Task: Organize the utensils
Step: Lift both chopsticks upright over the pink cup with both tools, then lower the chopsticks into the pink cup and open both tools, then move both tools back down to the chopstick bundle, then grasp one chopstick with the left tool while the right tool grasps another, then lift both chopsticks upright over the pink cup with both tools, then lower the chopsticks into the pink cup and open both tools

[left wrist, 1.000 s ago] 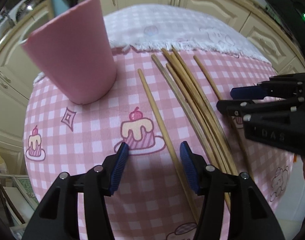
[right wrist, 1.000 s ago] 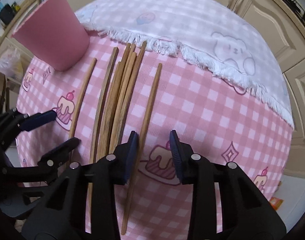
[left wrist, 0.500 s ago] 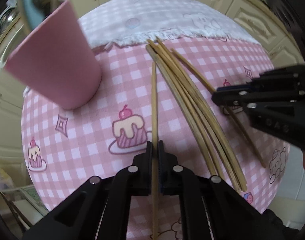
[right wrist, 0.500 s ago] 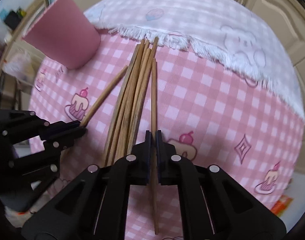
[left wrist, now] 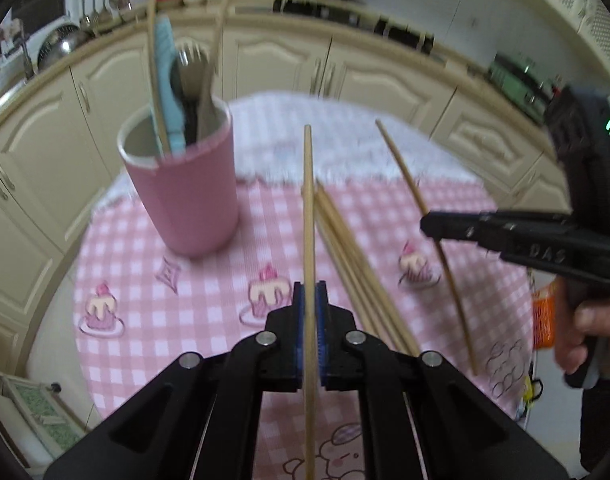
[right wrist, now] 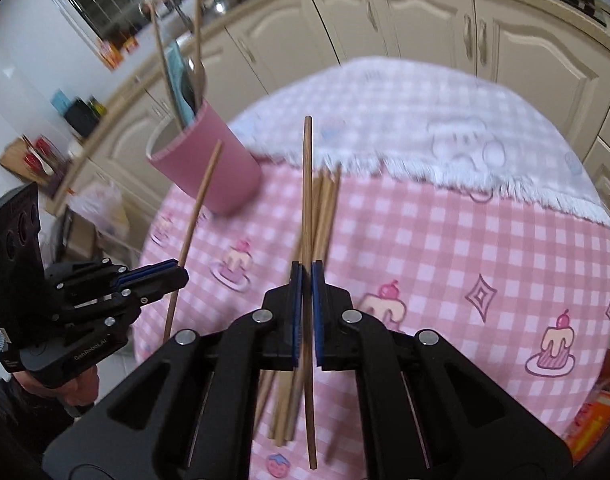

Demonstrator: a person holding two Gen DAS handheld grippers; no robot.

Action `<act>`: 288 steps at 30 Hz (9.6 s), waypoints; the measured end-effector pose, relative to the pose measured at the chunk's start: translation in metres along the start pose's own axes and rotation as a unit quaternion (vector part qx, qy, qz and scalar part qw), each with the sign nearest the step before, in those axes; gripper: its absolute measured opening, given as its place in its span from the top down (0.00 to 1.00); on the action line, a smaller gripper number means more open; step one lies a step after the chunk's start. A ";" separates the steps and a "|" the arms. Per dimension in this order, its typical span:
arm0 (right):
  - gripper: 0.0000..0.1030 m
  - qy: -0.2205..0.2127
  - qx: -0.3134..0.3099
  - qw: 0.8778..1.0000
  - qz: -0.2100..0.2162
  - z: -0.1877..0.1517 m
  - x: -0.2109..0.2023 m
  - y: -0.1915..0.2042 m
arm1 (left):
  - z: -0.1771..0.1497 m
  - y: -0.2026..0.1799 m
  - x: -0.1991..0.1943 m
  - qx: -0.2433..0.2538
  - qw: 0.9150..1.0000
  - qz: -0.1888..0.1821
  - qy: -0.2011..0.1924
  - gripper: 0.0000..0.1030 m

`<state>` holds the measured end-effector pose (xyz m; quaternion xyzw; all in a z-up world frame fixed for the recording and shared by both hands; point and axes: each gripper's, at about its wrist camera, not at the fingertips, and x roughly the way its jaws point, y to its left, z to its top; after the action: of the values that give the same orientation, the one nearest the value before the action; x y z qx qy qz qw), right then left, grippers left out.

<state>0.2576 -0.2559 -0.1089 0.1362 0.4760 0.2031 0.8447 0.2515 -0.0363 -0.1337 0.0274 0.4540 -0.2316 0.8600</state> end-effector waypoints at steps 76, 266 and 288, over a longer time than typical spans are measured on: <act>0.06 -0.245 -0.016 0.969 0.011 0.086 -0.031 0.050 | 0.076 0.063 -0.106 -0.065 0.953 0.108 -0.274 0.08; 0.92 -0.295 -0.086 0.950 0.049 0.137 0.040 0.114 | 0.116 0.088 -0.044 -0.053 0.928 0.072 -0.363 0.94; 0.06 -0.264 -0.040 0.964 -0.008 0.095 -0.031 0.076 | 0.070 0.076 -0.112 -0.079 0.939 0.102 -0.318 0.05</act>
<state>0.3085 -0.2074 -0.0047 0.1476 0.2289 0.1721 0.9467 0.2833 0.0549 -0.0166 -0.0693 0.1686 -0.1025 0.9779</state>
